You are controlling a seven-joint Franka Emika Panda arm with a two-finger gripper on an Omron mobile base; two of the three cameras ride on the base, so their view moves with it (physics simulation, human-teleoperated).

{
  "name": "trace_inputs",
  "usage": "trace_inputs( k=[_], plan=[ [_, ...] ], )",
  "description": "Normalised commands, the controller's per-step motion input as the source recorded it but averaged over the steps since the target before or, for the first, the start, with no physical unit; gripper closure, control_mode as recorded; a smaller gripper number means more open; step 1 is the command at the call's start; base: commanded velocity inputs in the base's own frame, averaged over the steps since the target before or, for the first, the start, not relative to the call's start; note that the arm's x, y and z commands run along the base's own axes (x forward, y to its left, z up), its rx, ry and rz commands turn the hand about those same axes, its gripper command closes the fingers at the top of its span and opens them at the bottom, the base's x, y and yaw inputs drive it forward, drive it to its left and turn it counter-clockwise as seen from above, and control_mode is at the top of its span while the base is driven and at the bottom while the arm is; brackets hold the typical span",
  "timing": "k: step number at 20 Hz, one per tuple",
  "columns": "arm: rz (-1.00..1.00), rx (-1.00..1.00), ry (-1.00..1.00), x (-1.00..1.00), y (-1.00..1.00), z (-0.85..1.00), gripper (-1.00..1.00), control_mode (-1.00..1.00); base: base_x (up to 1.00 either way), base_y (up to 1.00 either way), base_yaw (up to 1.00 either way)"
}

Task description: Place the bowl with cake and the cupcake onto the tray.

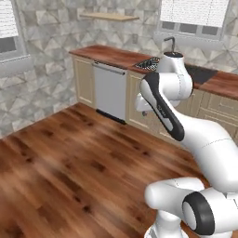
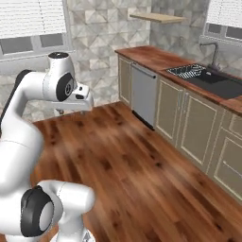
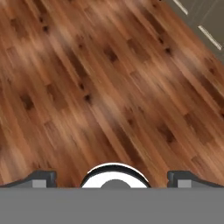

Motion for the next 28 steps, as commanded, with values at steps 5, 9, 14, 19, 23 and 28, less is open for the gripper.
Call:
trace_inputs(
  k=[5, 9, 14, 19, 23, 28],
  plan=[
    [0.00, 0.00, 0.00, 0.00, 0.00, 0.00, -1.00, 1.00, 0.48, 0.17, -0.59],
    [0.00, 0.00, 0.00, 0.00, 0.00, 0.00, -1.00, 1.00, 0.50, 0.18, -0.59],
    [0.00, 0.00, 0.00, 0.00, 0.00, 0.00, -1.00, 1.00, 0.63, 0.21, -0.59],
    [0.00, 0.00, 0.00, 0.00, 0.00, 0.00, -1.00, 1.00, 0.79, 0.25, -0.57],
    [0.00, 0.00, 0.00, 0.00, 0.00, 0.00, -1.00, 1.00, 0.74, 0.23, -0.58],
    [0.00, 0.00, 0.00, 0.00, 0.00, 0.00, -1.00, 1.00, 0.62, 0.22, -0.59]
  ],
)
